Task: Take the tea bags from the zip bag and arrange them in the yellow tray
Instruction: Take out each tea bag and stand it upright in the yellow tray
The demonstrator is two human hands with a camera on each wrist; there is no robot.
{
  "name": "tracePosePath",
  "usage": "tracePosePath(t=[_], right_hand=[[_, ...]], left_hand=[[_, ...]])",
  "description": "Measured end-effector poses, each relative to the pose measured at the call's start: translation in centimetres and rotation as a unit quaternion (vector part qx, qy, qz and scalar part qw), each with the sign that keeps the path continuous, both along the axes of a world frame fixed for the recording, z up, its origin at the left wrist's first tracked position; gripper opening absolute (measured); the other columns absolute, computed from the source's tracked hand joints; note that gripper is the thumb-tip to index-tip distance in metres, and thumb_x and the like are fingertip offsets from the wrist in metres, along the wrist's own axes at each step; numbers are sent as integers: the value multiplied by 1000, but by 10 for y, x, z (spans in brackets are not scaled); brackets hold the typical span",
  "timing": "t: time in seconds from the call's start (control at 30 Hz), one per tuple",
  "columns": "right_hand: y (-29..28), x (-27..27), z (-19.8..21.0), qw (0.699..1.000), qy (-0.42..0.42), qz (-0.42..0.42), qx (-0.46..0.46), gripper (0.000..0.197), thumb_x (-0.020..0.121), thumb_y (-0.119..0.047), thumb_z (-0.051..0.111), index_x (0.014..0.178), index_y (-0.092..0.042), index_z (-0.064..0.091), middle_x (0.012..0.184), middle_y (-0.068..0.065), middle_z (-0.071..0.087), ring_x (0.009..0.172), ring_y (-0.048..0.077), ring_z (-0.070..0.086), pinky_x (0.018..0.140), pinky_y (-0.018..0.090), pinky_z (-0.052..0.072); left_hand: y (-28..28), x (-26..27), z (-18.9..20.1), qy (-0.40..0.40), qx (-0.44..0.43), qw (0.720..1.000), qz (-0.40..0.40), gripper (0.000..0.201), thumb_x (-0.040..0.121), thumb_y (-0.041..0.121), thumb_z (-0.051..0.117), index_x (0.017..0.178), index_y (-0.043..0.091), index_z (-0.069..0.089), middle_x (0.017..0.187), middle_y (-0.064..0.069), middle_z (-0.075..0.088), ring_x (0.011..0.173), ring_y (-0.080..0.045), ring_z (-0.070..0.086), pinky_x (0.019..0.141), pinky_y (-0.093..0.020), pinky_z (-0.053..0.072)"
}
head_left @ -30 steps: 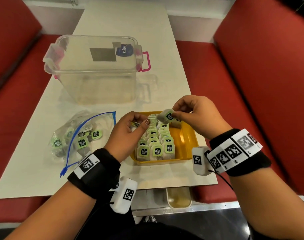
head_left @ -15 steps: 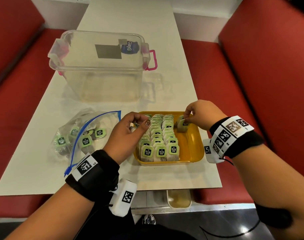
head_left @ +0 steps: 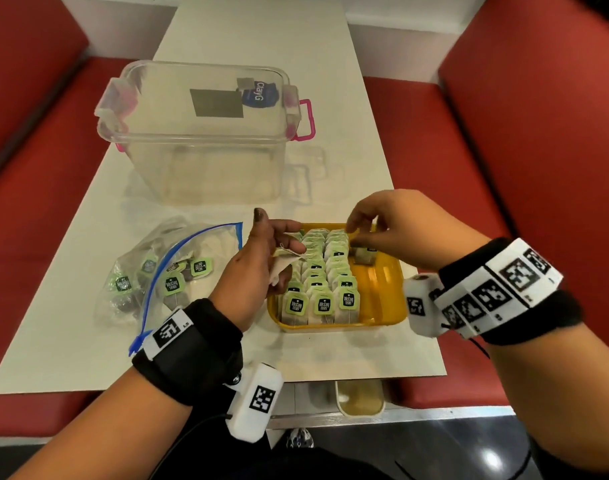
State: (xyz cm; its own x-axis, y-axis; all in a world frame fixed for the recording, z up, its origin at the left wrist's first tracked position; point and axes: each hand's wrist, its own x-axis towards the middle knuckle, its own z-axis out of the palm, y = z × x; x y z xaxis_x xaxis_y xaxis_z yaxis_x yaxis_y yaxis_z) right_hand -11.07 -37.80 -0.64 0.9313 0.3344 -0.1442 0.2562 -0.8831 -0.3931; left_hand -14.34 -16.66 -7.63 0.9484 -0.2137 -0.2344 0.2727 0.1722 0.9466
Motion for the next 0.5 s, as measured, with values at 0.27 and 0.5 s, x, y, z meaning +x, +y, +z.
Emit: tracePosePath(t=[0.27,0.5], right_hand=[[40,-39,-10,988,-9,32,149,18,79,-23,73,96,-25,68,89,-6,63,73,2,57,68,24,49],[22,-41,-4,992,-28,18,120,7,86,-21,66,88,-17,71,74,-10,63,69,3,58,61,16,42]], left_hand=[[-17,-3,8,31,-58,997,-36,73,89,71,17,124,18,54,89,0,64,48,-14,36,50,-26,33],[-16,-8,7,10,50,994,-97,48,90,55,49,113,13,57,103,-4,61,66,-18,61,55,-30,39]])
